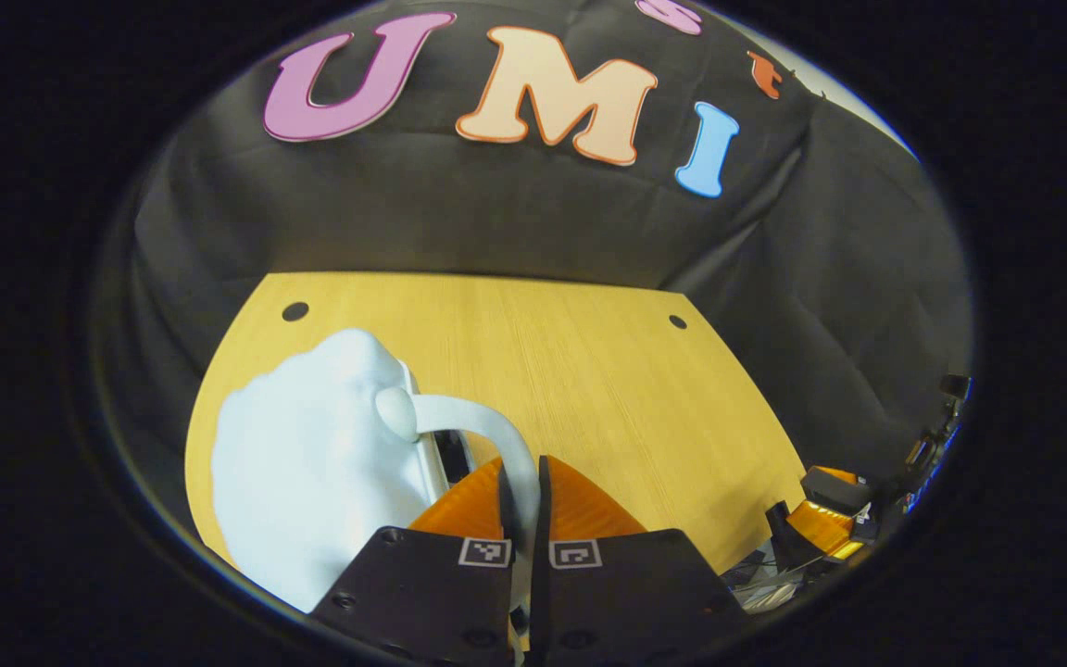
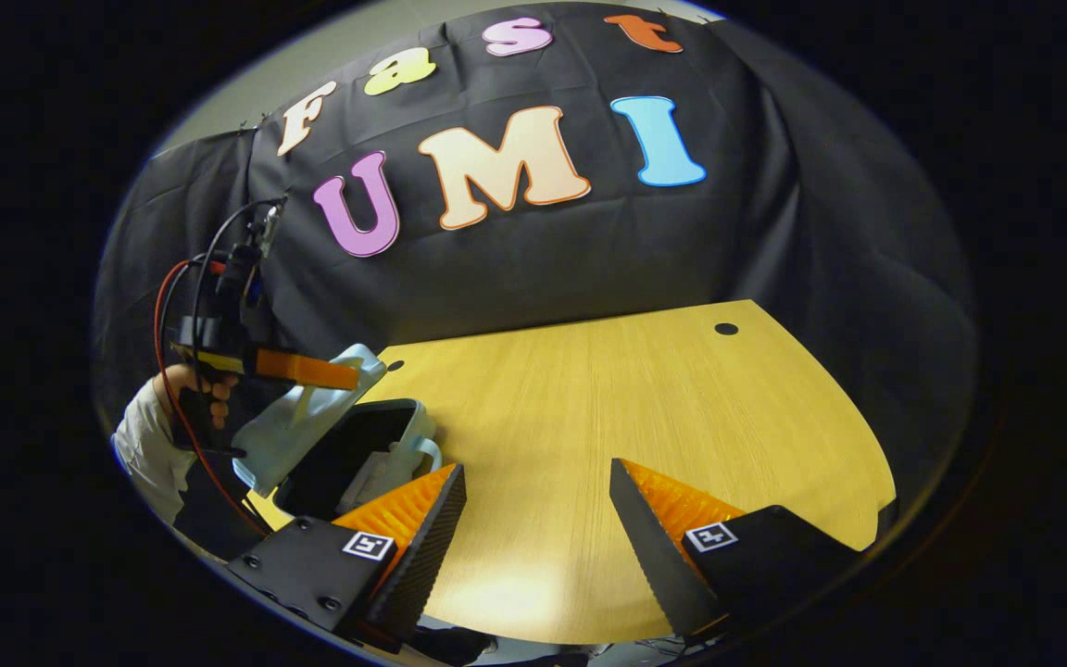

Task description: First open the suitcase, pack the skin care products into it, and then close the suitcase.

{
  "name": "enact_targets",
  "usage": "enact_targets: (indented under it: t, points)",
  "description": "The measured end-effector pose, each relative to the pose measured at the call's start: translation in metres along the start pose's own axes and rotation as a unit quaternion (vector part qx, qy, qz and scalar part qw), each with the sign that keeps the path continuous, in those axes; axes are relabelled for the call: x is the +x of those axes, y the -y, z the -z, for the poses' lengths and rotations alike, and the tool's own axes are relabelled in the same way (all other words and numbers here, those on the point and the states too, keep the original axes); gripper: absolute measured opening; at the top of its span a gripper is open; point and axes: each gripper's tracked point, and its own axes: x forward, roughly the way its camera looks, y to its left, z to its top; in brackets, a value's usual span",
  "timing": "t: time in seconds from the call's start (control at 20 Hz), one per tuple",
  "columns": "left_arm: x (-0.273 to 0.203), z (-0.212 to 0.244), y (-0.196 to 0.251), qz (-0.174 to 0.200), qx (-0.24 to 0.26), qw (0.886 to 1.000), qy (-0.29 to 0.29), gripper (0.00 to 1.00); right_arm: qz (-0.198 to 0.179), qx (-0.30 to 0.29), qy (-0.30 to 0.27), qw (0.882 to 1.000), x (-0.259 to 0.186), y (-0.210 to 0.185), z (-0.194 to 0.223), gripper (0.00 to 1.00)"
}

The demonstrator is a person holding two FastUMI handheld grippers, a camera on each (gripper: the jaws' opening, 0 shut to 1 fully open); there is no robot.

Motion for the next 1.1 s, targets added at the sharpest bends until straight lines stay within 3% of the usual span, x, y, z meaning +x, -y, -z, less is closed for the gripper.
enact_targets:
  t: [0.3, 0.4, 0.45, 0.55, 0.6, 0.65, 0.75, 0.8, 0.85, 0.9, 1.0, 1.1]
  points:
    - [0.051, 0.051, 0.012, -0.001, -0.009, 0.999, -0.046, 0.04, 0.027, 0.001, -0.007, 1.000, -0.014, 0.027, 0.006, 0.98]
    - [0.063, 0.066, 0.013, -0.005, -0.004, 0.998, -0.060, 0.05, 0.035, 0.002, -0.007, 0.999, -0.018, 0.035, 0.005, 0.94]
    - [0.069, 0.072, 0.011, -0.008, -0.003, 0.998, -0.064, 0.06, 0.040, 0.001, -0.007, 0.999, -0.021, 0.040, 0.006, 0.98]
    - [0.075, 0.082, 0.010, -0.027, -0.001, 0.997, -0.068, 0.10, 0.045, -0.002, -0.007, 0.999, -0.026, 0.048, 0.006, 0.94]
    - [0.077, 0.082, 0.011, -0.041, 0.004, 0.997, -0.062, 0.11, 0.047, -0.003, -0.007, 0.999, -0.028, 0.052, 0.004, 0.98]
    - [0.078, 0.079, 0.017, -0.053, 0.010, 0.997, -0.048, 0.17, 0.047, -0.005, -0.006, 0.999, -0.029, 0.056, 0.002, 0.98]
    - [0.072, 0.063, 0.017, -0.103, 0.056, 0.993, 0.005, 0.55, 0.043, -0.008, -0.001, 0.999, -0.032, 0.061, -0.001, 0.98]
    - [0.060, 0.048, 0.013, -0.129, 0.082, 0.987, 0.044, 0.64, 0.039, -0.010, 0.005, 0.999, -0.033, 0.063, -0.004, 0.98]
    - [0.043, 0.030, 0.012, -0.147, 0.099, 0.980, 0.088, 0.84, 0.034, -0.012, 0.014, 0.999, -0.034, 0.064, -0.010, 0.98]
    - [0.023, 0.013, 0.016, -0.156, 0.105, 0.973, 0.131, 0.94, 0.030, -0.016, 0.026, 0.999, -0.035, 0.065, -0.018, 0.94]
    - [-0.019, -0.022, 0.032, -0.165, 0.100, 0.956, 0.219, 0.99, 0.020, -0.026, 0.066, 0.997, -0.041, 0.063, -0.042, 0.98]
    - [-0.065, -0.052, 0.056, -0.176, 0.091, 0.930, 0.309, 0.96, 0.021, -0.053, 0.132, 0.990, -0.054, 0.058, -0.081, 0.98]
